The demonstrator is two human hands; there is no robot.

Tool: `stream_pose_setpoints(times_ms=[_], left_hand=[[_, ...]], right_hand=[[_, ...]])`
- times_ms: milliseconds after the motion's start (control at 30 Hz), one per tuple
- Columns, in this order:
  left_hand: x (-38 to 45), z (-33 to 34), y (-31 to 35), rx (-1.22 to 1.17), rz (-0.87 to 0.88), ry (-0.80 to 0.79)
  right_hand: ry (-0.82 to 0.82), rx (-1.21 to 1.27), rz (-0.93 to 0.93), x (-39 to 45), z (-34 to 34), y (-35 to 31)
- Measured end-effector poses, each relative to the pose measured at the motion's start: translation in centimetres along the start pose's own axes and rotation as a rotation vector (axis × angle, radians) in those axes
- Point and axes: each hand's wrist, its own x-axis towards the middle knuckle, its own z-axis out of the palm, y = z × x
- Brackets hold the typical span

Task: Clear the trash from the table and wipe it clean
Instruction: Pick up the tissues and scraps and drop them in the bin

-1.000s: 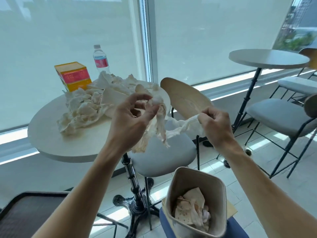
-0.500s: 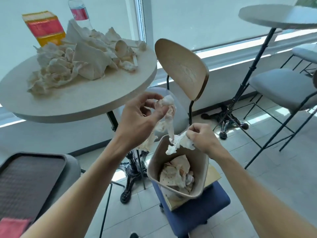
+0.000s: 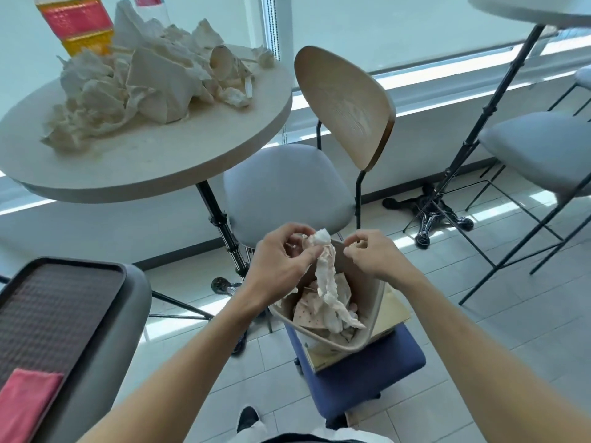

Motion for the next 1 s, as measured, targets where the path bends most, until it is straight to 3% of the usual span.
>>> stream_pose_setpoints(times_ms=[333,567,767,1000], left_hand=[[-0.3,0.7,-2.9,0.302,-0.123,-0.205],[-0.2,-6.1,2.5,0.249,0.043,-0.079],[0.6,-14.7,7.1,0.209,0.195,0.144],[3.3,-23.1,7.5,0.293,0.21,0.342]], right_hand=[[0.035,0.046,-0.144,-1.2,-0.6,-3.0],[0.038,0.082,-0.296,-2.0,-1.1,-8.7],[0.084,0.137,-0.488,-2.4,-1.3,-17.0],[0.158,0.114,-0.62,-1.0,1.1,-25.0]])
